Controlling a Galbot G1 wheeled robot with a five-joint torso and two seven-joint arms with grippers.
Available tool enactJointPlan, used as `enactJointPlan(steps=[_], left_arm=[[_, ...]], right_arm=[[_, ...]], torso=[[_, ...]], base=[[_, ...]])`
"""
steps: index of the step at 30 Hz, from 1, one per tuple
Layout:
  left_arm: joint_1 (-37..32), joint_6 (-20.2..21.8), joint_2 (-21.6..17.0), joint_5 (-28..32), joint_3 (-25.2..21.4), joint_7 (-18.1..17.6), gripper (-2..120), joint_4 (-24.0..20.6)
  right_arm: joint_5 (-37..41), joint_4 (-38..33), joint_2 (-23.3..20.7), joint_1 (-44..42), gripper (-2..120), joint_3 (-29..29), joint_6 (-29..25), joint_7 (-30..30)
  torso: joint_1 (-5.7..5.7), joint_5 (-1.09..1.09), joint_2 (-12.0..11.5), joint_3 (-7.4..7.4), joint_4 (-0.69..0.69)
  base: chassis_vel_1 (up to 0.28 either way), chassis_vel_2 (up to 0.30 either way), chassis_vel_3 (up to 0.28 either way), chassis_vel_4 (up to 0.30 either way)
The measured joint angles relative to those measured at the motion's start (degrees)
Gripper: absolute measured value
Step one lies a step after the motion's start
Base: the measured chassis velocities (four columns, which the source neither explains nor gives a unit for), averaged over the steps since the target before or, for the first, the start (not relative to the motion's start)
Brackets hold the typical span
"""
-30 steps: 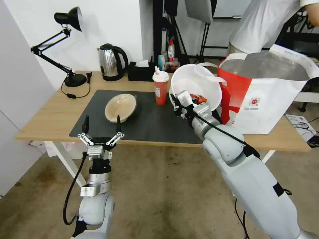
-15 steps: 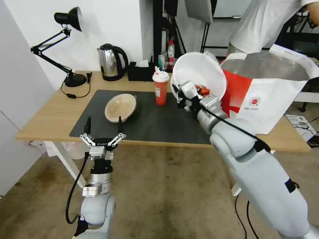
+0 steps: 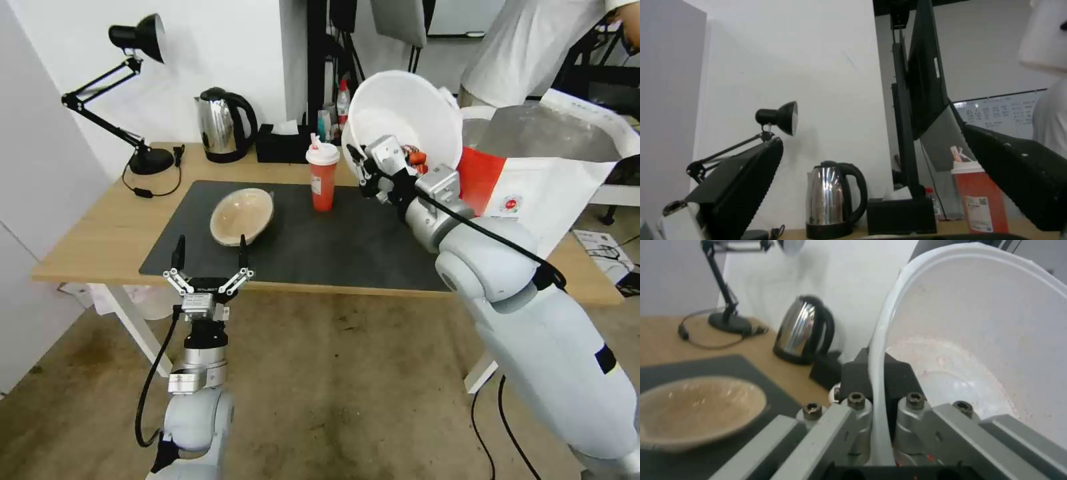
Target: Pick up the trash from the table and place it into the takeout bag.
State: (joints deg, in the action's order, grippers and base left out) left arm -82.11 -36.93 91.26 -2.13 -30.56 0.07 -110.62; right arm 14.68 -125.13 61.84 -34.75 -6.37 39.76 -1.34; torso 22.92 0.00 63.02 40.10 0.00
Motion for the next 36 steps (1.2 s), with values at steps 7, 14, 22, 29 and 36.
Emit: enactJointPlan(steps=[7,14,22,29,36], left_arm=[[0.00,-0.03,0.00,-0.05,-0.04,0.00,100,0.03],[0.11,-0.05,0.02,-0.84,0.02,-0.05,100,0.31],[0.19,-0.10,0.03,-1.07,0.35,-0.11,100,0.56],[0.01,-0.19,0.03,-1.14,0.40,-0.13,100,0.67],[-0.32,-0.58,0.03,-1.16,0.44,-0.13,100,0.84]], right_arm=[[0.79,0.29,-0.68,1.92,0,-1.56,-0.70,-0.11],[1.85,1.33,-1.28,3.76,0,-3.36,-1.06,-0.13],[3.20,3.21,-1.99,6.09,0,-5.92,-1.28,-0.13],[3.57,6.42,-2.67,7.50,0,-8.35,-2.26,-0.26],[3.57,8.93,-2.74,8.14,0,-10.22,-2.72,-0.38]], torso=[[0.00,0.00,0.00,0.00,0.00],[0.00,0.00,0.00,0.00,-0.01],[0.00,0.00,0.00,0.00,0.00],[0.00,0.00,0.00,0.00,0.00],[0.00,0.01,0.00,0.00,0.00]], base=[[0.000,0.000,0.000,0.000],[0.000,0.000,0.000,0.000],[0.000,0.000,0.000,0.000],[0.000,0.000,0.000,0.000],[0.000,0.000,0.000,0.000]])
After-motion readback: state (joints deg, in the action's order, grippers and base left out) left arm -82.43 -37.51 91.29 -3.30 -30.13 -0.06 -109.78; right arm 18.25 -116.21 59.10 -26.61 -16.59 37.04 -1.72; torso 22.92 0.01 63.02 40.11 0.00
